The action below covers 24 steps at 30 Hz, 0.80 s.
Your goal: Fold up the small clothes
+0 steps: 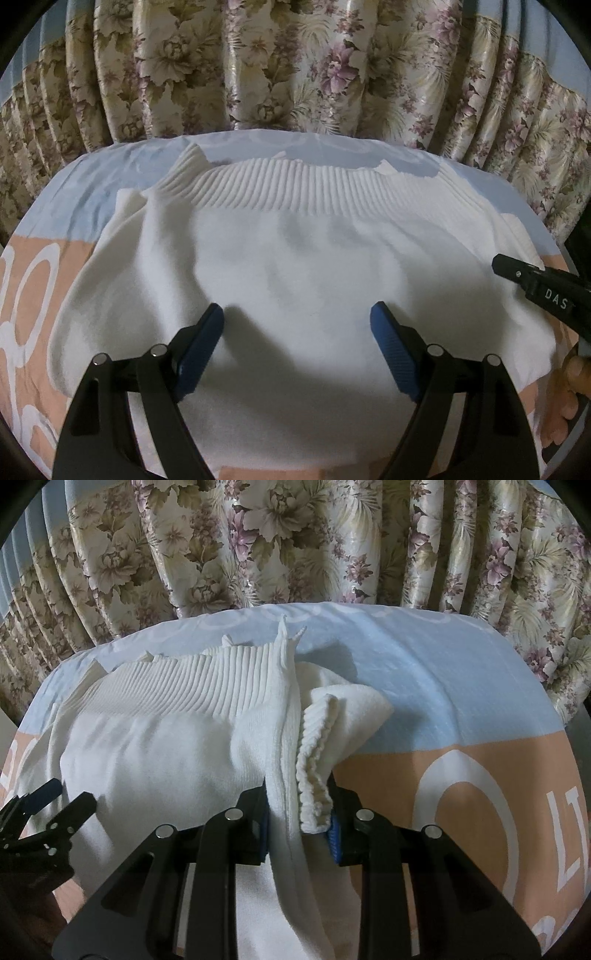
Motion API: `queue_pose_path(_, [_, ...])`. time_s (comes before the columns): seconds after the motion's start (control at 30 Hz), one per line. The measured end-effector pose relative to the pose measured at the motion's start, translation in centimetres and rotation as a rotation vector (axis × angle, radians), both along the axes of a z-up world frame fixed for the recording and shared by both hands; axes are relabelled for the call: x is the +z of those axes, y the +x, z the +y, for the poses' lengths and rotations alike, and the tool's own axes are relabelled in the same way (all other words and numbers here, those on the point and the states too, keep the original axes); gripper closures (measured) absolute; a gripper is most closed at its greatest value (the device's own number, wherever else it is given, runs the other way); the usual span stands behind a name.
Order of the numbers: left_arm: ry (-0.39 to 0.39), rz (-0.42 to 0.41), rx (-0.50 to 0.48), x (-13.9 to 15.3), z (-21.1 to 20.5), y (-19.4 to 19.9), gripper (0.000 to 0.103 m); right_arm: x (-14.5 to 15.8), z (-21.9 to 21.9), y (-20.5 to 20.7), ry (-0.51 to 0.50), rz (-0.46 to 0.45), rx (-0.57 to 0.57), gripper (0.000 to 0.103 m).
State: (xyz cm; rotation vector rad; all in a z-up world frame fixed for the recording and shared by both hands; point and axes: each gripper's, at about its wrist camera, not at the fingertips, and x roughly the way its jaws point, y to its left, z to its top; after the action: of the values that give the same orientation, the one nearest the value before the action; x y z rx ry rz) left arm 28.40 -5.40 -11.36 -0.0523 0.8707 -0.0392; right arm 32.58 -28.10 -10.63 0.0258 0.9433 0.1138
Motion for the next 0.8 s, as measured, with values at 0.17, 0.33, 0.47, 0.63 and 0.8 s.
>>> queue_pose_path(0.17, [0.056, 0.009, -0.023, -1.1, -1.1, 0.7, 0.019, 0.5, -0.1, 0.0, 0.027, 0.001, -0.006, 0.079])
queue_pose_path(0.33, [0.059, 0.01, -0.024, -1.2, -1.0, 1.1, 0.019, 2.3, 0.1, 0.0, 0.05, -0.017, 0.013, 0.079])
queue_pose_path(0.47, [0.053, 0.01, -0.024, -1.2, -0.9, 1.3, 0.019, 4.1, 0.8, -0.1, 0.06, -0.043, 0.033, 0.079])
queue_pose_path(0.63, [0.008, 0.022, -0.011, -0.8, -0.5, 1.7, 0.02, 5.4, 2.0, -0.5, 0.036, -0.066, 0.053, 0.079])
queue_pose_path(0.8, [0.01, 0.025, -0.015, -0.8, -0.5, 2.0, 0.02, 6.0, 2.8, -0.6, 0.026, -0.072, 0.055, 0.079])
